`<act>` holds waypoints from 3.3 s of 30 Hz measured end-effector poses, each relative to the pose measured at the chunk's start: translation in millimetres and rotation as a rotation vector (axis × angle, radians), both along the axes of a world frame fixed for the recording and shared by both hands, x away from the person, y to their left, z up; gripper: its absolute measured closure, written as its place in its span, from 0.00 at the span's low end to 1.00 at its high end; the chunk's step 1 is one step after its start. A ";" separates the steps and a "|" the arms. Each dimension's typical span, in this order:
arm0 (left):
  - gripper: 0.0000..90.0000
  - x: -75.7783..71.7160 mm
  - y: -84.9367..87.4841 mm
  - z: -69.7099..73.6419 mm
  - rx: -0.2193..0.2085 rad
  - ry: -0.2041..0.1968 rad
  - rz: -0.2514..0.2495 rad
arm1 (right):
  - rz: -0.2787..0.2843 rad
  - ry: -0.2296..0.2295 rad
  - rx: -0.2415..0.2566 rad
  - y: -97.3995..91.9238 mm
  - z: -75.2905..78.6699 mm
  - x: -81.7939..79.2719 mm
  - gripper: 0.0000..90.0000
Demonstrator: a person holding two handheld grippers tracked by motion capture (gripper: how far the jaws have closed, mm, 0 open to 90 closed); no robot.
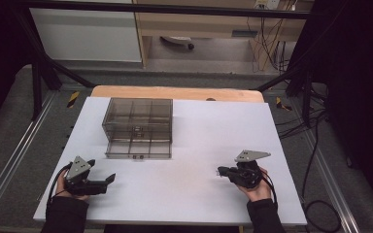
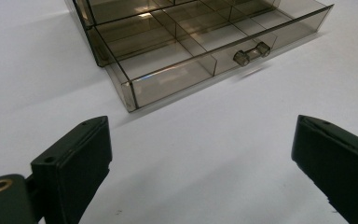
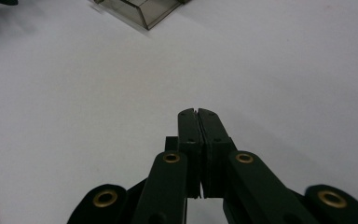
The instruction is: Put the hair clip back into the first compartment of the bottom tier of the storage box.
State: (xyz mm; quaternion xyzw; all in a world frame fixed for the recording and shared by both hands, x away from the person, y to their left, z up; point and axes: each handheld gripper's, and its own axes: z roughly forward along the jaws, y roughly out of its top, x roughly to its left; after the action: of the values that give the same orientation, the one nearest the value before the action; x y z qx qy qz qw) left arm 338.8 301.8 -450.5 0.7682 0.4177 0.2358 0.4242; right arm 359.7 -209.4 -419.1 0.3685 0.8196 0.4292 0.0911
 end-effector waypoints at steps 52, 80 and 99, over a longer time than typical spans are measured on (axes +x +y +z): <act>0.05 0.0 0.1 0.3 -0.004 0.002 -0.004 | 0.056 -0.060 0.023 93.1 23.4 35.6 0.99; 0.05 -0.2 -0.2 0.6 -0.005 0.001 -0.007 | 0.093 -0.065 0.028 139.6 27.3 49.6 0.99; 0.05 -0.1 -0.2 0.3 -0.008 0.004 -0.009 | 0.097 -0.072 0.029 161.3 31.1 60.8 0.99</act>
State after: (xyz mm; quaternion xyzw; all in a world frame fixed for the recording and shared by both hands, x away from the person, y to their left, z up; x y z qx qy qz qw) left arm 338.8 301.6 -450.2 0.7689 0.4159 0.2304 0.4275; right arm 420.5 -48.1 -388.0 0.3138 0.8264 0.4580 0.0941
